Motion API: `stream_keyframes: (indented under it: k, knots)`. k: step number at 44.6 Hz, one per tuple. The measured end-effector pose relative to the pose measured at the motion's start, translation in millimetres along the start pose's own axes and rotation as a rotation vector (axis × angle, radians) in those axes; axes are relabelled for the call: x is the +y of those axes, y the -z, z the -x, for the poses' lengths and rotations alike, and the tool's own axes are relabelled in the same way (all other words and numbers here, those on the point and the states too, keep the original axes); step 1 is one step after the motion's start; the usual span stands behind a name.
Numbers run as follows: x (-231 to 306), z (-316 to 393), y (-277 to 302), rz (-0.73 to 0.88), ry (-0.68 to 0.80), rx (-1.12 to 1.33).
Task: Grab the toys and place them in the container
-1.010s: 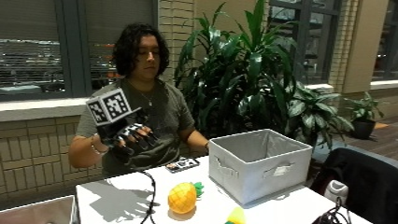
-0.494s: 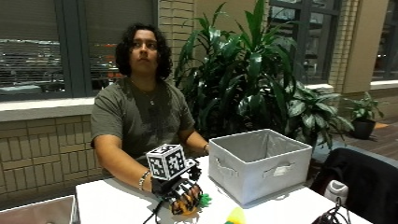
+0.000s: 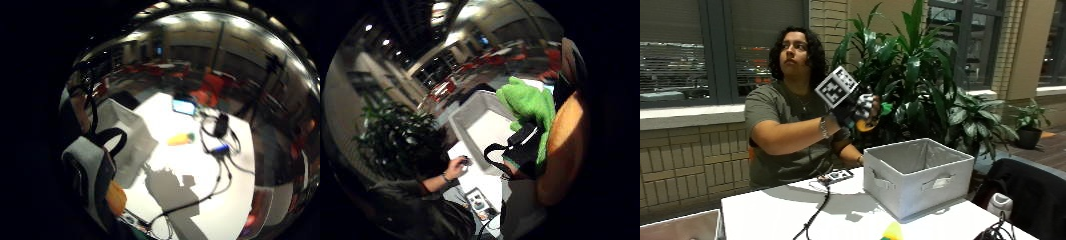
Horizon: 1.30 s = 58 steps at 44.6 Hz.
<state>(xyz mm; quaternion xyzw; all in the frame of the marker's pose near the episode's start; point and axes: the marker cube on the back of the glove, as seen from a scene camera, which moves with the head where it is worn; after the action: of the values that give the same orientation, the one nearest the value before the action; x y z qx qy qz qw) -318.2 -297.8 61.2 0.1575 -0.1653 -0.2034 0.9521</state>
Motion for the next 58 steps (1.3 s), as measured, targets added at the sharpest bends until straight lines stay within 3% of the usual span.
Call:
stream_keyframes:
  k: [9, 20, 27, 34, 43, 51, 58]
  knots:
    - [-77, 103, -28, 0.051, -0.004, -0.094]
    - [-82, 94, -78, 0.253, -0.075, 0.006]
    - [-64, 27, -63, 0.175, -0.082, 0.133]
    - [-29, -73, -79, 0.275, -0.171, 0.357]
    - [28, -181, -155, 0.485, -0.277, 0.260]
    - [78, -214, -203, 0.541, -0.323, 0.192]
    - [91, -232, -206, 0.566, -0.255, 0.305]
